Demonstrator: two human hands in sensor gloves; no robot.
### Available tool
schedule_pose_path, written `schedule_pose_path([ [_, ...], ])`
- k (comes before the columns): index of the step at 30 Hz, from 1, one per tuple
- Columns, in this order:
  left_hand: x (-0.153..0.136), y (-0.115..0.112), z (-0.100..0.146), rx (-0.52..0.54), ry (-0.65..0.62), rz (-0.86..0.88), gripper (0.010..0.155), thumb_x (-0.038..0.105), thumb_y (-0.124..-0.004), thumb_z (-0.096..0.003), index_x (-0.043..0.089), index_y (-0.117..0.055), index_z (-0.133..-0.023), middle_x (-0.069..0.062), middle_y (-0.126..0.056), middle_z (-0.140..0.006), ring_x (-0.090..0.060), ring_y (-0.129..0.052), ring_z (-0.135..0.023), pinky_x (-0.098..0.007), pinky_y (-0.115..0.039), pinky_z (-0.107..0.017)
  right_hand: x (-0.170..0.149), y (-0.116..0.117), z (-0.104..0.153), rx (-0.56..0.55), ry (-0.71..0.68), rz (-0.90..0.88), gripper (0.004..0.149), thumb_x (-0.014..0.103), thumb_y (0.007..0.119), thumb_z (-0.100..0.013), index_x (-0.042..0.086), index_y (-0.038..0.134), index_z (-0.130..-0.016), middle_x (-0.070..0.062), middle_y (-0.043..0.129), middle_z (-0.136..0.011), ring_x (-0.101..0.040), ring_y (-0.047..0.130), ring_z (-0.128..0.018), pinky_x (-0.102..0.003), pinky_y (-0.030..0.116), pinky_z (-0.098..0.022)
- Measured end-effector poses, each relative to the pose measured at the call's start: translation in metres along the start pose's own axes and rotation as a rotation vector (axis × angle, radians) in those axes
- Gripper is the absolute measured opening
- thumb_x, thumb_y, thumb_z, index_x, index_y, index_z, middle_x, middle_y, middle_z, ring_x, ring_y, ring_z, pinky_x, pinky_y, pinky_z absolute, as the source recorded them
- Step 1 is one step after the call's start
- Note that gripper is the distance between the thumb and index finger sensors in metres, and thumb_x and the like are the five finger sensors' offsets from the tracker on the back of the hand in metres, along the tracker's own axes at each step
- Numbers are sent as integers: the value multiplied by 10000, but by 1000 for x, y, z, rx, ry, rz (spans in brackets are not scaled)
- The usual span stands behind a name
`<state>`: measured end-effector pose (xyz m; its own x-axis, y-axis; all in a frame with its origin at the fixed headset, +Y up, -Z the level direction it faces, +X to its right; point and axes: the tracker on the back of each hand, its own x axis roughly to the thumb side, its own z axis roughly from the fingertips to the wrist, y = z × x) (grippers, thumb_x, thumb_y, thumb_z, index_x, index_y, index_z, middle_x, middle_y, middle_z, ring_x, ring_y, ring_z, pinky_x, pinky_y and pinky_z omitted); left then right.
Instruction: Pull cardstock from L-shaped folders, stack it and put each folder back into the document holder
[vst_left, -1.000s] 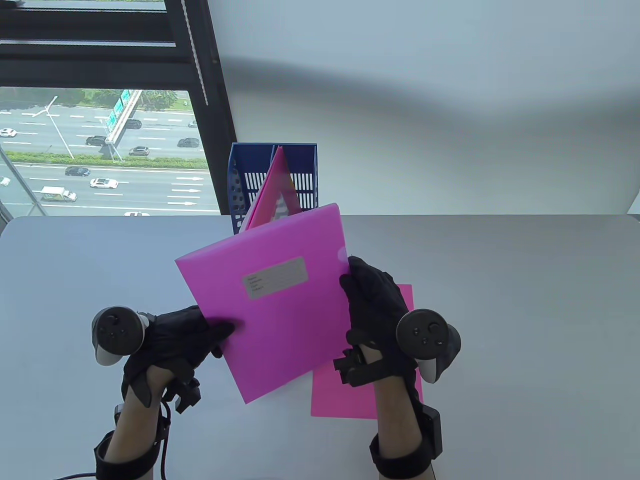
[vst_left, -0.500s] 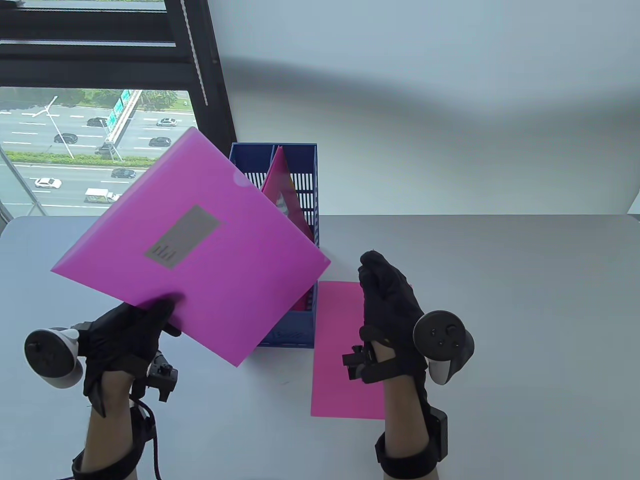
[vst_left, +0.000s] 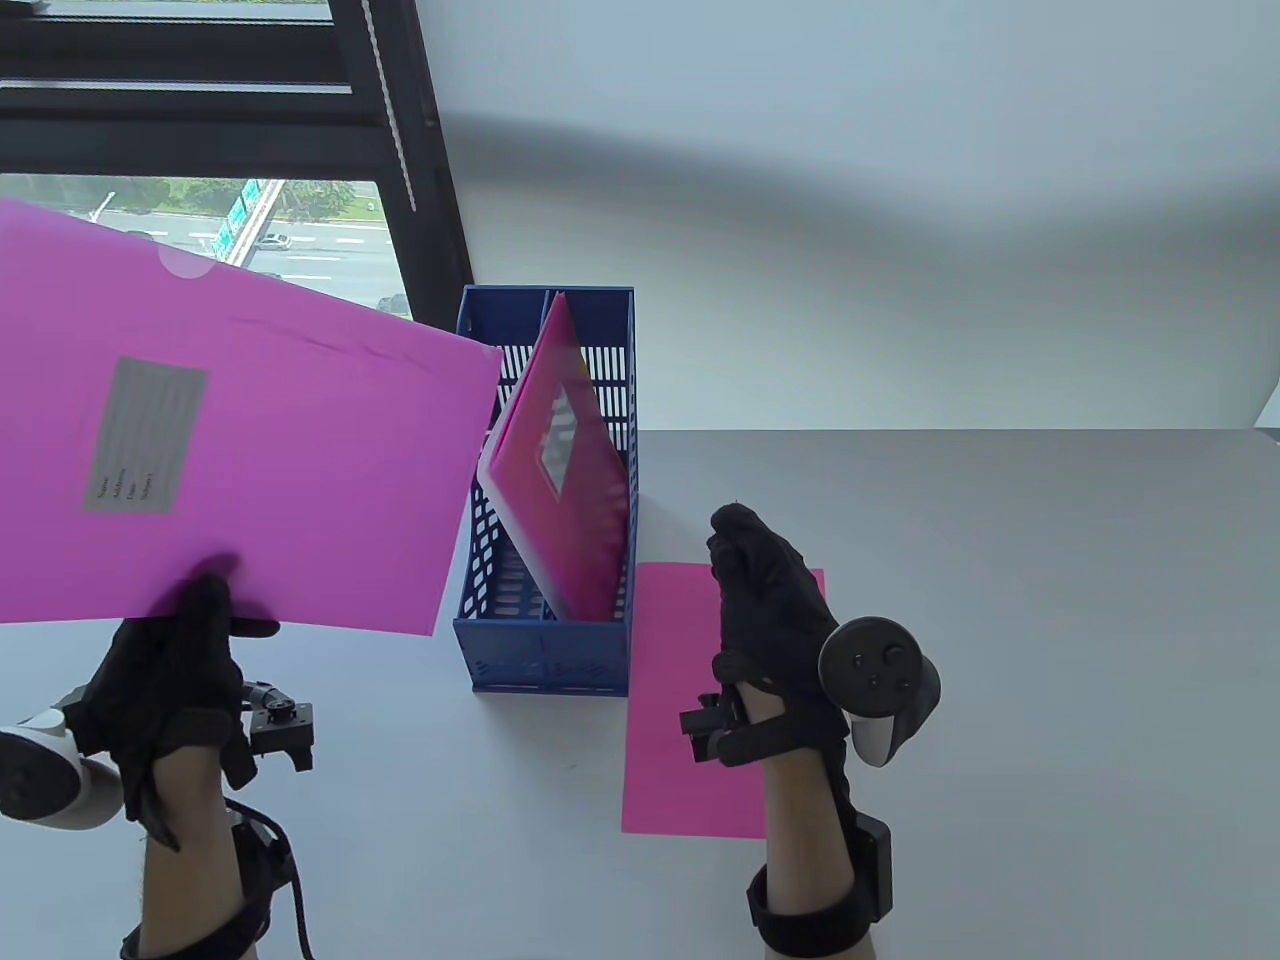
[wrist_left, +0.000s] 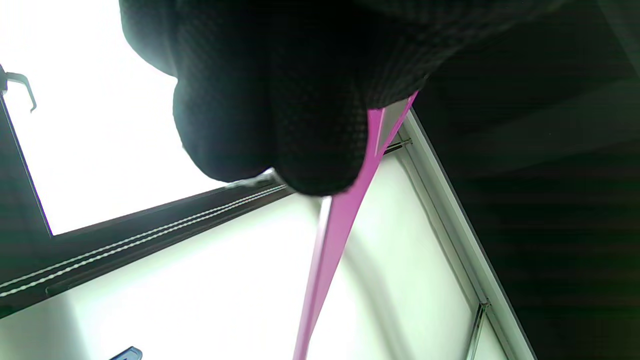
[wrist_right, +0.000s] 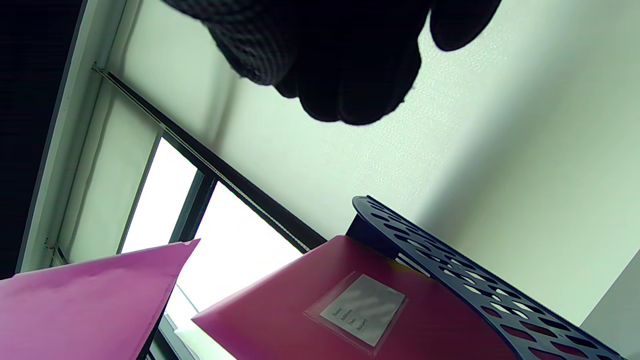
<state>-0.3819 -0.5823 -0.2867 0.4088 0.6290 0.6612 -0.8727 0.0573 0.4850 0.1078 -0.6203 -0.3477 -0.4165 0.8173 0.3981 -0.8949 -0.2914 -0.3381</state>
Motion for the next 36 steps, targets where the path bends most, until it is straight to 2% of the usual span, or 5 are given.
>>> schedule_pose_path([
  [5,-4,-14,4,-31,12,-173,442,371,-771,-580,68,-860,-889,9,-1042,-548,-283,-1077,-517,-534,-688,-704,0,2,0,9,2,2,423,409,757,-623,307,700,-1030,22,825,-949,-176,881,-722,-512,544,-767],
  [13,-35,-75,22,-213,37,-256,465,361,-760,-581,50,-822,-920,-16,-1035,-601,-302,-1064,-576,-538,-669,-714,-2,15,0,53,13,21,423,410,753,-626,309,697,-1033,29,821,-954,-172,879,-728,-508,544,-769],
  [24,-55,-122,40,-387,117,-424,475,351,-773,-572,21,-830,-910,-46,-1040,-592,-326,-1066,-553,-557,-671,-679,-1,34,3,119,4,67,431,429,763,-624,329,685,-1036,46,811,-963,-158,875,-741,-506,537,-779],
  [31,-70,-136,51,-477,197,-469,505,375,-785,-570,2,-832,-907,-64,-1037,-596,-353,-1057,-545,-579,-666,-660,-1,48,6,145,-4,118,430,428,775,-619,324,697,-1028,44,820,-954,-159,881,-732,-507,543,-774],
  [36,-73,-134,52,-465,205,-465,482,361,-767,-575,18,-848,-903,-57,-1037,-590,-354,-1055,-537,-587,-662,-656,0,58,8,171,-10,173,439,443,793,-609,320,709,-1022,39,828,-949,-163,885,-728,-509,546,-772],
])
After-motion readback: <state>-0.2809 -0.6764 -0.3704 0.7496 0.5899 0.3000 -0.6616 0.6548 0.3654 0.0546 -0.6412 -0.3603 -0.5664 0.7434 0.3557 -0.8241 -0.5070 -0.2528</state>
